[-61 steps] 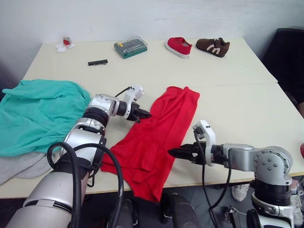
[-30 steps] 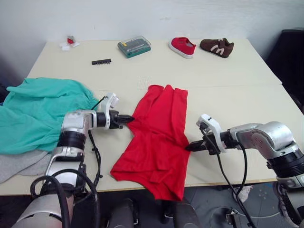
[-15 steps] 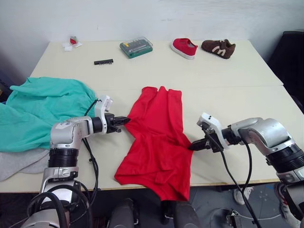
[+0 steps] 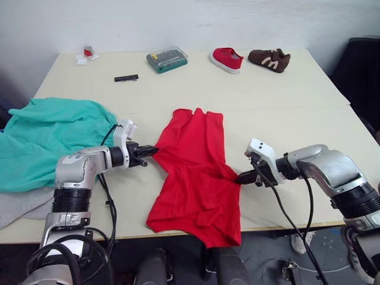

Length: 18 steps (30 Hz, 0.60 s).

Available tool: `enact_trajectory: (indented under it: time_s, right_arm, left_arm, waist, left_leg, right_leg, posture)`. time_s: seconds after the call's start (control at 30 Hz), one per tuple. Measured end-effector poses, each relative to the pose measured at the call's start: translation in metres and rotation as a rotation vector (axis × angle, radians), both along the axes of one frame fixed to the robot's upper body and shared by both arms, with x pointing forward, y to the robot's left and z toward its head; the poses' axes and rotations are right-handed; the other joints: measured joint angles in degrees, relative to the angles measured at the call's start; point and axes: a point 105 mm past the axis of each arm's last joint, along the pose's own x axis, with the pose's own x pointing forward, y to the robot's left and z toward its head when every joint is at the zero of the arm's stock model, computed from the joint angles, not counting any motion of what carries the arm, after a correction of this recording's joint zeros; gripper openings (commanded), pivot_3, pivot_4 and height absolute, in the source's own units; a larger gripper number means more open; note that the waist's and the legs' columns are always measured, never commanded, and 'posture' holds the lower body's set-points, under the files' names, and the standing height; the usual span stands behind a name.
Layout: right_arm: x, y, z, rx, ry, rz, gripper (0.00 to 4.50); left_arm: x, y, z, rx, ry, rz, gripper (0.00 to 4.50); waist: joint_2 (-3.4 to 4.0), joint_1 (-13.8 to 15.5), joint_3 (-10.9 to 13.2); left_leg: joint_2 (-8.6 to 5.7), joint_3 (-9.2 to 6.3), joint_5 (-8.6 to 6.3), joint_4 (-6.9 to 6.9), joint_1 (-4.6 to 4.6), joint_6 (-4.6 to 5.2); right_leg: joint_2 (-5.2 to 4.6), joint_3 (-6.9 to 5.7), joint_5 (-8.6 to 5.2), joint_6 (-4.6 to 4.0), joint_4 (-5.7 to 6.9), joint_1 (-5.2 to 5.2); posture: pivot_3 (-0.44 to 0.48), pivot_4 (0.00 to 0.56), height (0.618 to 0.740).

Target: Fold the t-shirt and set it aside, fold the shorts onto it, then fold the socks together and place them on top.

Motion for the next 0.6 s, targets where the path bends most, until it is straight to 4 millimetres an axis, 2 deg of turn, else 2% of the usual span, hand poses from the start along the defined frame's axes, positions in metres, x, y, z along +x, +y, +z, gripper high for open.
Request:
enact_trajectory:
  time_s: [0.17,0.2,0.33,0.43,0.5,0.6]
  right_arm:
    - [-0.015,-0.005,0.003,0.014,0.013,-0.044,2.3]
    - [-0.017,-0.006,0.004,0.015,0.0,-0.047,2.3]
    - [-0.02,-0.016,0.021,-0.01,-0.14,-0.052,2.3]
    - [-0.024,-0.03,0.034,-0.122,-0.339,0.023,2.3]
    - [-0.034,-0.036,0.034,-0.212,-0.466,0.145,2.3]
    - [-0.046,-0.03,0.03,-0.219,-0.567,0.267,2.3]
  left_arm:
    - [0.007,0.01,0.008,0.084,-0.09,-0.011,2.23]
    - [0.007,0.01,0.011,0.108,-0.117,-0.031,2.54]
    - [0.001,0.014,0.028,0.246,-0.283,-0.183,2.54]
    - [-0.018,0.009,0.038,0.366,-0.453,-0.412,2.54]
    - [-0.036,0.005,0.034,0.449,-0.553,-0.594,2.54]
    - [-0.052,-0.005,0.019,0.539,-0.648,-0.803,2.54]
  waist:
    - [0.01,0.31,0.01]
    - [0.02,0.46,0.02]
    - [0.07,0.81,0.05]
    - [0.08,1.0,0.05]
    - [0.12,1.3,0.04]
    - [0.11,1.43,0.04]
  left_leg:
    - [-0.01,-0.03,-0.03,-0.03,-0.02,0.02]
    - [-0.01,-0.03,-0.06,-0.03,-0.05,0.04]
    - [-0.02,0.03,-0.13,-0.23,-0.08,0.01]
    - [-0.03,0.11,-0.12,-0.61,-0.01,-0.04]
    - [0.02,0.15,-0.13,-0.73,0.0,-0.09]
    - [0.03,0.23,-0.07,-0.66,-0.04,-0.03]
  right_leg:
    - [-0.04,-0.02,-0.01,-0.01,-0.06,-0.01]
    - [-0.04,-0.02,-0.01,-0.01,-0.09,-0.03]
    - [-0.03,-0.02,0.0,-0.02,-0.31,-0.07]
    - [0.04,-0.02,0.0,-0.02,-0.56,-0.08]
    - [0.17,-0.04,-0.01,-0.02,-0.76,-0.07]
    - [0.24,-0.05,-0.01,-0.02,-0.8,-0.06]
  posture:
    - [0.0,0.15,0.74]
    - [0.0,0.15,0.74]
    - [0.0,0.15,0.74]
    - [0.0,0.15,0.74]
    - [0.0,0.15,0.74]
    - [0.0,0.15,0.74]
